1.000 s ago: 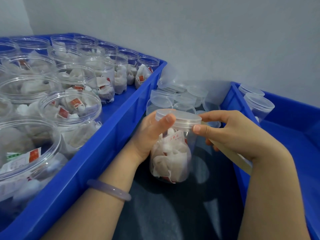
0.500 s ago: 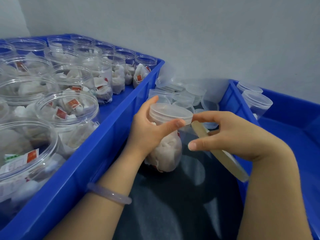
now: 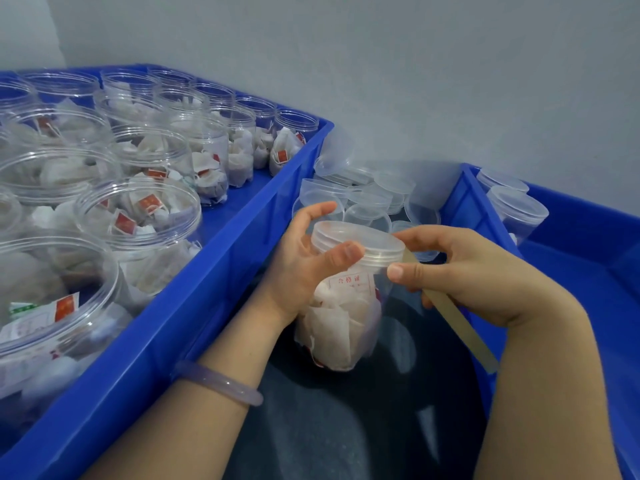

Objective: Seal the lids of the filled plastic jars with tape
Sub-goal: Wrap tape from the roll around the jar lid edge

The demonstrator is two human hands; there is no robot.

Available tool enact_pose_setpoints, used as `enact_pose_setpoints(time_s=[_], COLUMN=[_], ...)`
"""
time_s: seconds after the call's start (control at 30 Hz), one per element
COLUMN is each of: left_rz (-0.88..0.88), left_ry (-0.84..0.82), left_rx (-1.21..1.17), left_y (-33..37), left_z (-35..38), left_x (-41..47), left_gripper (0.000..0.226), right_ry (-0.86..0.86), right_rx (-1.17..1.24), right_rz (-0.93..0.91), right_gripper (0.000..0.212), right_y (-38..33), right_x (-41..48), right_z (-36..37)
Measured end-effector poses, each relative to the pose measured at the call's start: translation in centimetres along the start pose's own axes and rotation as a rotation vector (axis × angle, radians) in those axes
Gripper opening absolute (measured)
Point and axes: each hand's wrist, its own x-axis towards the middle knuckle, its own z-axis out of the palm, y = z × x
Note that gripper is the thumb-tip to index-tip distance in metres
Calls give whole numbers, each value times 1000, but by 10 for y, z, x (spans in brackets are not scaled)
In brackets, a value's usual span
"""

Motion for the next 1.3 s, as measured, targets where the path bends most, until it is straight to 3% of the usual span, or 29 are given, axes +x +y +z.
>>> enact_pose_setpoints(time_s=[0.17,0.27,0.43,0.57,0.67,0.83,1.03,1.17,1.23,1.3], left_rz=[-2,7,57,78,82,60,51,22,20,-8], left_ry=[5,13,129,127,127,124,28,-45,-44,-17], left_rx=[45,198,427,424,370,278,246,248,215,152], left_y=[2,6,4,3,3,6,7,7,6,4], left_z=[-3,0,1,0,0,-7,-6,-8,-10,-11], left_x=[0,0,-2,-1,2,3,3,1,0,0], left_gripper=[104,93,137,119,99,98,86,71,72,88], right_ry=[1,57,100,42,-33,-41,75,99,137,171], right_rx=[81,59,-88,-73,-37,118,2,-46,-31,-29], right_rz=[-16,-3,-9,-8,-10,-65,-75,-55,-46,-43], right_gripper=[63,55,75,63,67,44,77,66,60,62], right_y=[3,4,-2,-3,0,-2,3,2,0,-3], right_x=[7,6,10,9,5,3,4,5,8,13], right_z=[5,4,7,6,3,3,-3,-3,4,11])
